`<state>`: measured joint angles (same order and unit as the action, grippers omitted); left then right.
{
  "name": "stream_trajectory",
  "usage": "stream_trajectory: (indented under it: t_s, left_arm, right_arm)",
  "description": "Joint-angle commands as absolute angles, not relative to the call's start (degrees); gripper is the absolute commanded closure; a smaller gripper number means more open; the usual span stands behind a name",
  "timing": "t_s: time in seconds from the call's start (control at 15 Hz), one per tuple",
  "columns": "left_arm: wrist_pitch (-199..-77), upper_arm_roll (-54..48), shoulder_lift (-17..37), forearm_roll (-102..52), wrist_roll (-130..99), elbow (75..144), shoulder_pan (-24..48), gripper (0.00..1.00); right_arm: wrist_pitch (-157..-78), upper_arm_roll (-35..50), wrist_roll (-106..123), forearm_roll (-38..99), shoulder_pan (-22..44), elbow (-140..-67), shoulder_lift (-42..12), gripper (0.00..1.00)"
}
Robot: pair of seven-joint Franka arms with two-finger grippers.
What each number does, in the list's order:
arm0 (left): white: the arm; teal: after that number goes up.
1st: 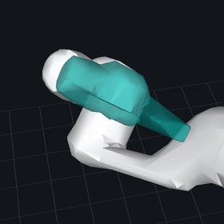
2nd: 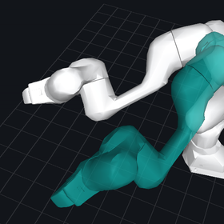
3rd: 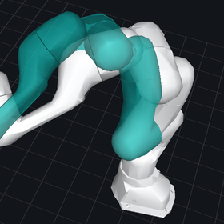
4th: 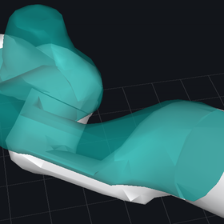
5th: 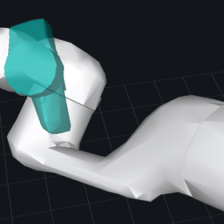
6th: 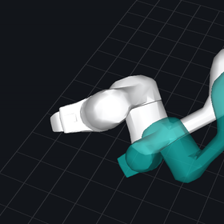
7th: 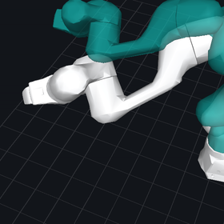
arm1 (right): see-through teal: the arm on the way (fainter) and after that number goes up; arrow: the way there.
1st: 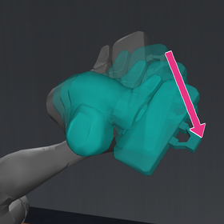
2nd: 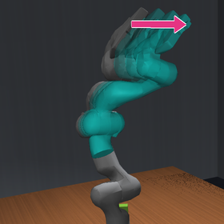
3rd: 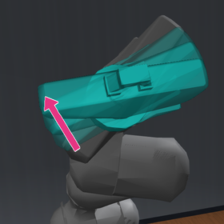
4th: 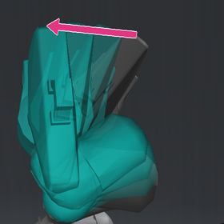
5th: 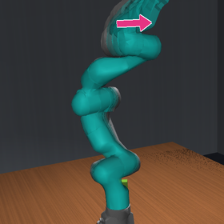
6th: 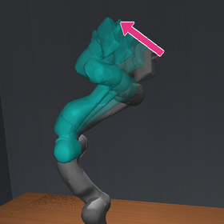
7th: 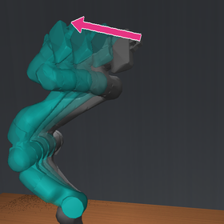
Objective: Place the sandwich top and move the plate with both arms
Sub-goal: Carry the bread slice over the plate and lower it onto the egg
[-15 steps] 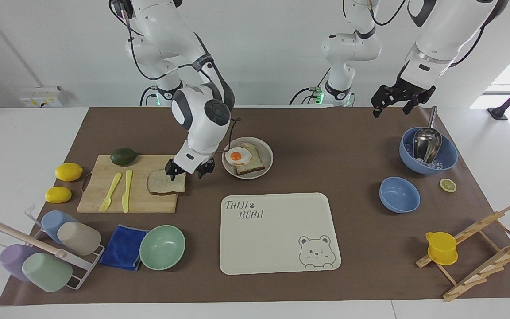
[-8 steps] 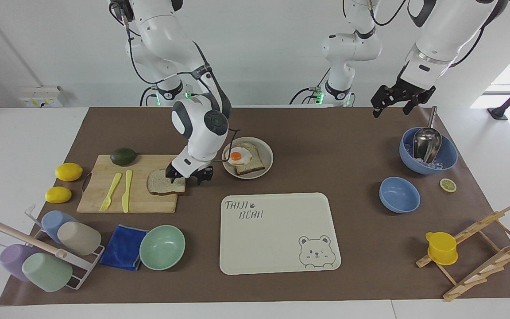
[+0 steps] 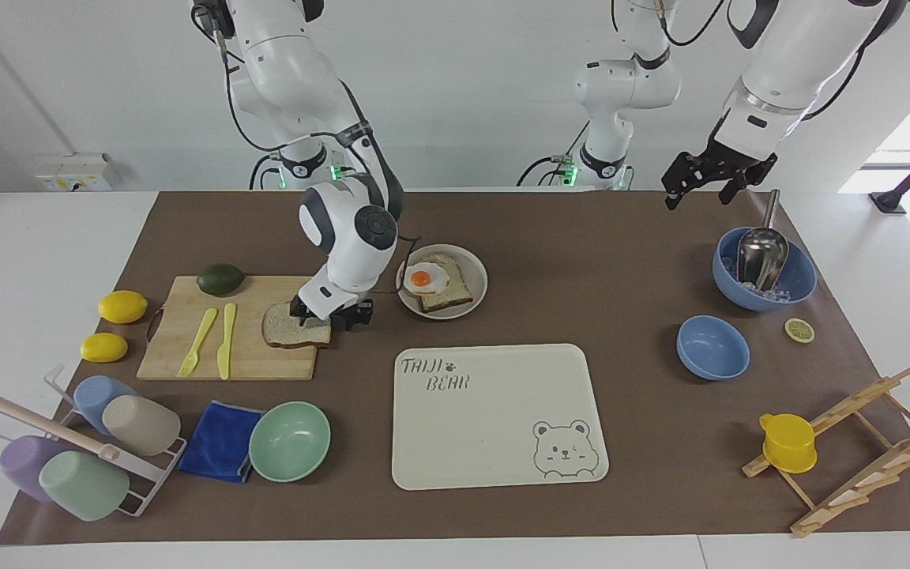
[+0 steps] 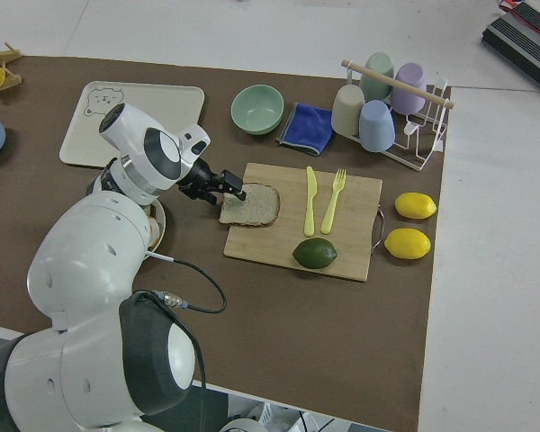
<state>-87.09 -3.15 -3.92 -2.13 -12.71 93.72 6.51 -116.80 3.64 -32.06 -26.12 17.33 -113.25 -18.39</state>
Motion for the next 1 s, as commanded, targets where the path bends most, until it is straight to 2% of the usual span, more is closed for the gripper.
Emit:
stream_trajectory:
  t_s: [0.0, 0.2, 0.27, 0.47, 0.73, 0.93]
  left_arm:
    - [-86.57, -3.08, -3.96, -2.72, -12.83, 93.52, 6.50, 0.00]
    - [-86.57, -3.08, -3.96, -2.72, -12.83, 93.52, 6.50, 0.00]
    - [-86.57, -3.08, -3.96, -2.72, -12.83, 93.52, 6.50, 0.00]
    - [-86.57, -3.08, -3.96, -2.72, -12.92, 93.52, 6.50, 0.00]
    - [-86.57, -3.08, -3.96, -2.72, -12.92, 93.52, 6.50, 0.00]
    - [-86.57, -3.08, -3.96, -2.81, -12.92, 93.52, 6.50, 0.00]
  right_arm:
    - [-118.21, 4.13, -33.22, -27.25, 16.79, -117.76, -16.09, 0.25]
    - [-117.42, 4.13, -32.70, -27.25, 17.05, -117.78, -16.00, 0.91]
    - [-117.16, 4.13, -32.43, -27.25, 17.57, -117.60, -16.00, 1.00]
    - [-114.01, 4.22, -32.34, -27.25, 20.73, -115.59, -16.00, 1.00]
    - [-100.58, 4.92, -32.52, -26.11, 29.42, -104.35, -17.22, 1.00]
    - [-98.35, 4.83, -34.96, -22.16, 36.98, -100.20, -17.92, 1.00]
